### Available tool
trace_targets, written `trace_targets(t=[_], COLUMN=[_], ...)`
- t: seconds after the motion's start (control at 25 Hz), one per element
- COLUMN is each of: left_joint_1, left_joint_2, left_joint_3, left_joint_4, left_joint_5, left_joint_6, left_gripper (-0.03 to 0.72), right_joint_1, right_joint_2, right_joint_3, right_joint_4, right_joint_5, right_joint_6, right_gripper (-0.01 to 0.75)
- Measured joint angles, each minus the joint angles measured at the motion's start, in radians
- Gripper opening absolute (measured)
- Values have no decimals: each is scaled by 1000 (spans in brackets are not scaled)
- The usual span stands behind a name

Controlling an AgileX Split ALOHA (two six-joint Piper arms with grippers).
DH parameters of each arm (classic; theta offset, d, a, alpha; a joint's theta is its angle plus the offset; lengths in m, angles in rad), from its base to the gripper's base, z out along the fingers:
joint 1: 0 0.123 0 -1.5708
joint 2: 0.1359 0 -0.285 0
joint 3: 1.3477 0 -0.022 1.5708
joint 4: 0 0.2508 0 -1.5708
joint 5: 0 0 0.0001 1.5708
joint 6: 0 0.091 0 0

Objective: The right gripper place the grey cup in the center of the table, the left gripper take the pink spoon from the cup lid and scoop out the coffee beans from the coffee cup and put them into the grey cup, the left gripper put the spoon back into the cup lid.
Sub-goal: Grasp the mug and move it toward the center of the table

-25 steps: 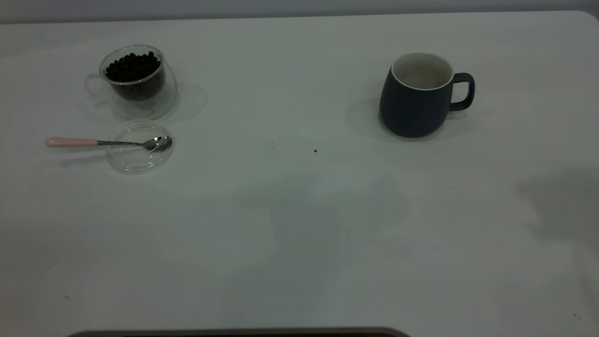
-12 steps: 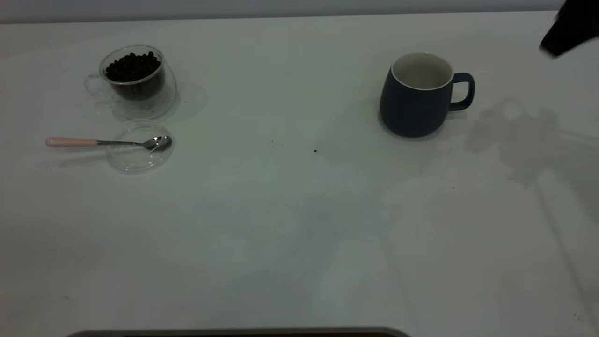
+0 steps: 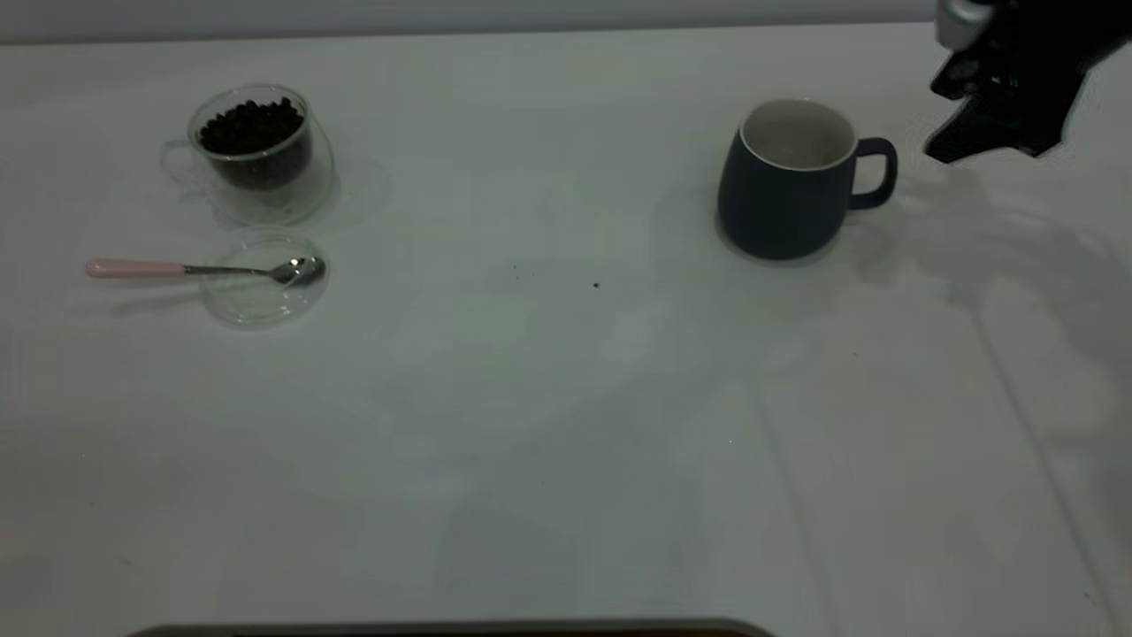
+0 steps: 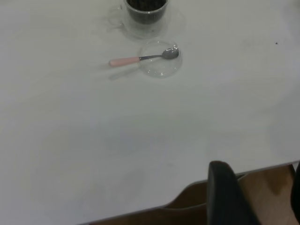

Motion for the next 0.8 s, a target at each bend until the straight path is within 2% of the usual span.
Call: trace_targets(t=[0.2,0.4,0.8], left_joint_1=[0,-1,-1], left_joint_2=[0,0,0], left_joint_3=[0,0,0], left_joint_4=[0,0,0], left_joint_5=[0,0,0], left_joint_6=[0,0,0], left_gripper=[401,401,401], right_joint_1=[29,91,272], right_joint_2=[78,112,140], right_joint_3=[-58,-65,-136], right_joint_4=[41,41,170], right_joint_5=[9,33,31], right_joint_6=[0,0,0], right_gripper=[587,587,571])
